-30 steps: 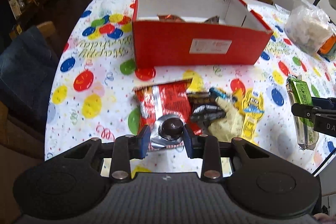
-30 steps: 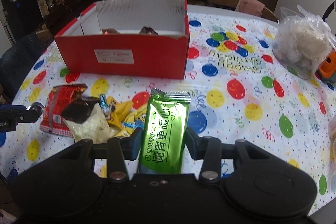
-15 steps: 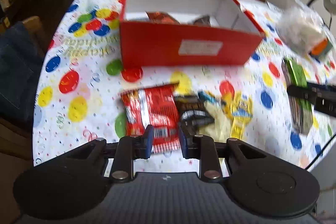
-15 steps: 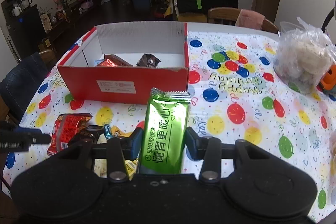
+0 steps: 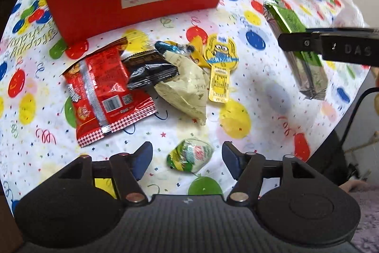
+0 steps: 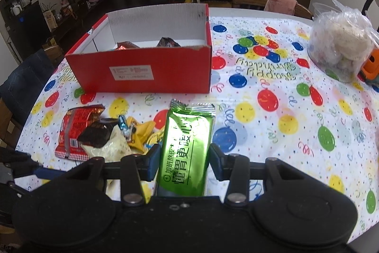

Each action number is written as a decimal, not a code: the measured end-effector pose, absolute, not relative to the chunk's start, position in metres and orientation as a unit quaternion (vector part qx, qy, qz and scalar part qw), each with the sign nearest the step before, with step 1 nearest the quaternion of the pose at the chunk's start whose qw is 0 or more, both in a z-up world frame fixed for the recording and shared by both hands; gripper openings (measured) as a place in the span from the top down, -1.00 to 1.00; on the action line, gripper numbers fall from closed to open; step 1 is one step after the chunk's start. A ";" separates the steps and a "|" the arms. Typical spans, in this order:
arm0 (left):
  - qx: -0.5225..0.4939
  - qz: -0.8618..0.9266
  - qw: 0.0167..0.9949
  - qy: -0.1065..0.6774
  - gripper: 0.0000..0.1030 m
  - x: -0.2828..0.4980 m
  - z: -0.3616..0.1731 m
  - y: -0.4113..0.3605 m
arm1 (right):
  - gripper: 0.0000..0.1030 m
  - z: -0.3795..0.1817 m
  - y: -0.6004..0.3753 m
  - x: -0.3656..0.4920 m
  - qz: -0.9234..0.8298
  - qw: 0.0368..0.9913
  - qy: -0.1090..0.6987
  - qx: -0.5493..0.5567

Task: Organize snacks
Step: 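Grasp the green-and-white egg-shaped candy with the left tool while the right tool holds the green bar, then carry the green bar and egg candy over the red box, then open both tools to release the green bar and egg candy into the box, then withdraw both tools from the box toward the remaining snacks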

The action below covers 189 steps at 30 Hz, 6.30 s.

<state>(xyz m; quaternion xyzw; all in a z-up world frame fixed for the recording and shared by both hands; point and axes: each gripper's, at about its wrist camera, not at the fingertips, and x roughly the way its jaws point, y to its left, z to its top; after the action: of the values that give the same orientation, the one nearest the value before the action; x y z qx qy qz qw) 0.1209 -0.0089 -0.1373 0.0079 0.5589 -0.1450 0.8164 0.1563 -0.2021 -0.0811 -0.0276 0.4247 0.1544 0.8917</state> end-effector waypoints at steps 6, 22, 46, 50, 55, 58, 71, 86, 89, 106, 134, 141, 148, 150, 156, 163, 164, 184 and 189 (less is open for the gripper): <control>0.064 -0.158 0.808 0.565 -0.24 0.122 -0.155 -0.024 | 0.18 -0.084 -0.208 0.148 0.144 0.891 0.429 -0.021; 0.089 -0.150 0.823 0.541 0.25 0.120 -0.158 -0.028 | 0.18 -0.089 -0.209 0.145 0.131 0.891 0.435 -0.018; -0.009 -0.081 0.854 0.515 0.34 0.120 -0.121 0.020 | 0.18 -0.078 -0.196 0.152 0.143 0.894 0.424 -0.031; -0.021 -0.071 0.865 0.496 0.34 0.129 -0.103 0.024 | 0.18 -0.069 -0.193 0.158 0.150 0.897 0.415 -0.037; -0.037 -0.059 0.880 0.470 0.34 0.141 -0.074 0.030 | 0.18 -0.053 -0.191 0.169 0.158 0.903 0.397 -0.038; -0.042 -0.052 0.889 0.454 0.34 0.151 -0.057 0.034 | 0.18 -0.042 -0.192 0.180 0.164 0.907 0.387 -0.036; -0.059 -0.010 0.903 0.426 0.33 0.218 -0.011 0.051 | 0.18 0.003 -0.183 0.251 0.197 0.915 0.350 -0.028; -0.046 0.058 0.889 0.451 0.33 0.320 -0.014 0.065 | 0.18 -0.005 -0.150 0.352 0.224 0.893 0.387 -0.045; -0.043 0.069 0.882 0.465 0.33 0.339 -0.023 0.068 | 0.18 -0.014 -0.141 0.373 0.226 0.886 0.402 -0.053; -0.029 0.078 0.833 0.546 0.32 0.402 -0.075 0.071 | 0.18 -0.068 -0.082 0.454 0.256 0.832 0.480 -0.109; -0.019 0.081 0.809 0.581 0.18 0.410 -0.103 0.066 | 0.18 -0.081 -0.074 0.459 0.281 0.804 0.509 -0.123; -0.028 0.075 0.822 0.564 -0.02 0.398 -0.091 0.066 | 0.10 -0.067 -0.085 0.442 0.279 0.814 0.496 -0.112; -0.035 0.073 0.840 0.537 -0.02 0.378 -0.071 0.068 | 0.02 -0.048 -0.095 0.417 0.281 0.824 0.481 -0.102; -0.038 0.072 0.845 0.529 -0.02 0.371 -0.065 0.069 | 0.00 -0.042 -0.098 0.409 0.281 0.828 0.475 -0.098; -0.038 0.069 0.861 0.503 -0.09 0.346 -0.046 0.070 | -0.05 -0.023 -0.108 0.383 0.281 0.839 0.459 -0.081; -0.044 0.062 0.875 0.478 -0.10 0.316 -0.028 0.067 | -0.13 -0.006 -0.116 0.350 0.283 0.850 0.439 -0.069; -0.043 0.060 0.877 0.474 -0.10 0.312 -0.026 0.066 | -0.15 -0.003 -0.118 0.346 0.284 0.851 0.436 -0.066; -0.006 0.047 0.913 0.405 -0.48 0.215 -0.007 0.055 | -0.68 0.007 -0.149 0.253 0.292 0.874 0.388 -0.026; -0.012 0.043 0.911 0.410 -0.52 0.197 -0.018 0.055 | -0.86 -0.002 -0.158 0.232 0.291 0.880 0.375 -0.023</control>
<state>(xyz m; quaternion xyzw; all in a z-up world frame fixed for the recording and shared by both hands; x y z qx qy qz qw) 0.1972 0.0553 -0.0178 -0.0122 0.4098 0.0431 0.9111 0.2319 -0.1581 -0.0024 -0.0230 0.3752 0.2913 0.8797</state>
